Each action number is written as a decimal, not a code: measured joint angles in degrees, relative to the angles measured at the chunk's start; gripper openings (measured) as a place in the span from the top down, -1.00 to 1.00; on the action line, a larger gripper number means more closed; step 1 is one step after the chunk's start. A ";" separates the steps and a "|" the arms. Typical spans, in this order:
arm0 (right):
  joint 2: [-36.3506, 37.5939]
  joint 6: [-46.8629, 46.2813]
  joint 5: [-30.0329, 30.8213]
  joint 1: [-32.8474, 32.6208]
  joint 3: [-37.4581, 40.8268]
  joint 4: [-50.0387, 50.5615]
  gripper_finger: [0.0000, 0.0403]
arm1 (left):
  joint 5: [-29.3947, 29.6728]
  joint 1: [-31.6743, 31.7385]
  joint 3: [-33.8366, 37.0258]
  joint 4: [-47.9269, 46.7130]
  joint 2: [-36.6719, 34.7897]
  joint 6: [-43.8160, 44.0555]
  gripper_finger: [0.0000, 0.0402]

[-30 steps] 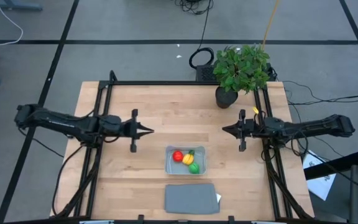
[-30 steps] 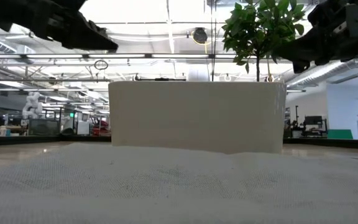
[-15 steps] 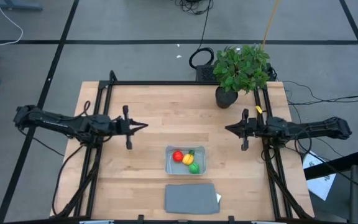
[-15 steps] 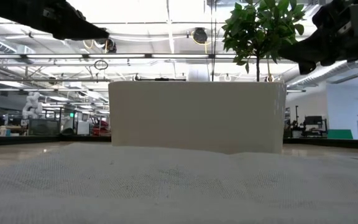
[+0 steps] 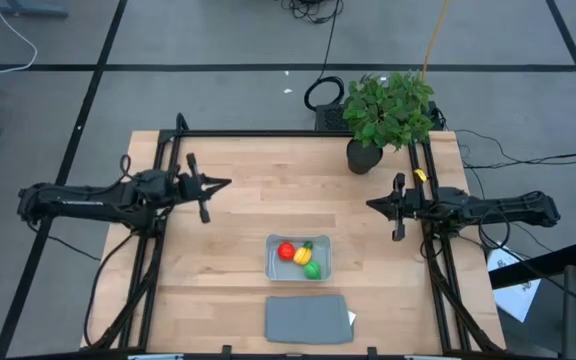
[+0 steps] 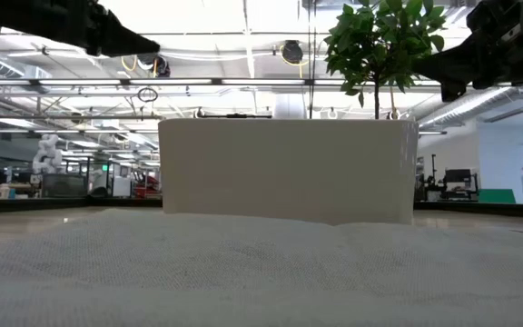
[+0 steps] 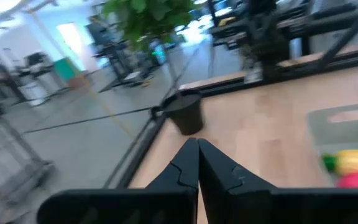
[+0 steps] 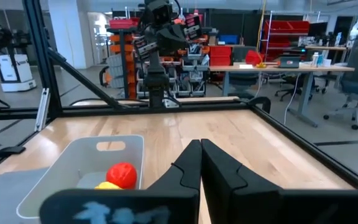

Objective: Pick and placing Produce into tupperware
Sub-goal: Return to Home Position

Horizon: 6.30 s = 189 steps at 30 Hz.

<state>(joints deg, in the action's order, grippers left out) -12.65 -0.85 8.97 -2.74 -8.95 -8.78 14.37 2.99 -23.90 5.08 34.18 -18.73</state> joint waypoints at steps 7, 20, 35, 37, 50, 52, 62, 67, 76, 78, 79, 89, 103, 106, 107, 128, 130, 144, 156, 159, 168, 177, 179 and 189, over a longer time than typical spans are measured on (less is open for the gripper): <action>2.52 -1.91 0.09 0.00 -0.02 1.95 1.00 | -6.33 0.85 0.00 -4.95 -3.88 4.08 0.99; 2.52 -3.22 -0.07 0.00 -0.02 2.21 1.00 | -3.11 -3.44 8.37 -4.59 -13.59 6.88 1.00; 2.52 -4.24 -0.15 0.00 -0.02 2.27 1.00 | -8.98 -3.89 15.83 -4.95 -23.87 8.16 1.00; 2.52 -4.63 -0.17 0.00 -0.02 2.51 1.00 | -10.06 -4.30 15.93 -5.53 -24.96 7.93 1.00; 2.55 -5.18 -0.11 0.07 -0.02 2.80 1.00 | -8.50 -5.75 15.98 -13.20 -29.27 8.82 1.00; 2.82 -5.44 -0.10 0.07 -0.02 2.86 1.00 | -8.74 -5.75 15.98 -13.47 -29.79 9.45 1.00; 5.80 -6.12 -0.09 0.07 -0.02 3.05 1.00 | -8.85 -5.75 15.98 -18.81 -32.75 10.48 1.00; 7.21 -6.11 -0.09 0.07 -0.02 3.86 1.00 | -10.54 -5.75 15.98 -19.30 -33.64 10.51 1.00; 7.79 -6.04 -1.94 0.04 -0.02 6.39 1.00 | -11.39 -5.75 15.98 -19.73 -33.62 10.41 1.00; 7.91 -6.49 -3.02 0.02 -0.02 7.01 1.00 | -11.39 -5.75 15.98 -19.80 -33.62 10.39 1.00; 7.94 -6.56 -3.12 0.02 -0.02 7.02 1.00 | -11.39 -5.75 15.98 -19.78 -33.62 10.43 1.00; 7.96 -6.08 -3.21 0.02 -0.02 6.93 1.00 | -11.37 -5.75 15.98 -18.99 -33.62 11.00 0.99; 7.94 -5.39 -3.23 0.02 -0.02 6.89 1.00 | -11.37 -5.75 15.96 -17.84 -33.52 13.50 0.93; 7.94 -5.41 -3.22 0.02 -0.02 6.89 1.00 | -11.37 -5.75 15.96 -17.90 -33.49 13.20 0.90; 7.94 -5.43 -3.23 0.02 -0.02 6.89 1.00 | -11.37 -5.75 15.96 -17.90 -33.49 12.84 0.90; 7.94 -5.52 -3.22 0.01 -0.02 6.90 1.00 | -11.35 -5.75 15.96 -18.02 -33.49 13.04 0.89; 7.94 -5.52 -3.22 0.01 -0.02 6.91 1.00 | -11.35 -5.75 15.96 -18.03 -33.49 13.04 0.89; 7.94 -5.52 -3.21 0.00 -0.02 6.91 1.00 | -11.32 -5.75 15.96 -18.03 -33.49 13.01 0.89; 7.94 -5.53 -3.21 0.01 -0.02 6.91 1.00 | -11.32 -5.75 15.96 -18.03 -33.49 13.01 0.89; 7.94 -5.52 -3.21 0.00 -0.02 6.91 1.00 | -11.32 -5.75 15.96 -18.03 -33.49 13.01 0.89; 7.92 -5.54 -3.21 0.00 -0.02 6.91 1.00 | -11.30 -5.75 15.96 -18.03 -33.49 13.01 0.89; 7.92 -5.54 -3.21 0.00 -0.02 6.91 1.00 | -11.30 -5.75 15.96 -18.03 -33.49 13.01 0.89; 7.92 -5.53 -3.21 0.00 -0.02 6.91 1.00 | -11.30 -5.75 15.96 -18.03 -33.49 13.01 0.89; 7.92 -5.54 -3.21 0.00 -0.02 6.91 1.00 | -11.30 -5.75 15.93 -18.03 -33.49 13.01 0.89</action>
<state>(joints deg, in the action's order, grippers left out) -4.73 -6.39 5.76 -2.74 -8.97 -1.87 3.07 -2.76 -7.97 -12.95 0.69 -5.72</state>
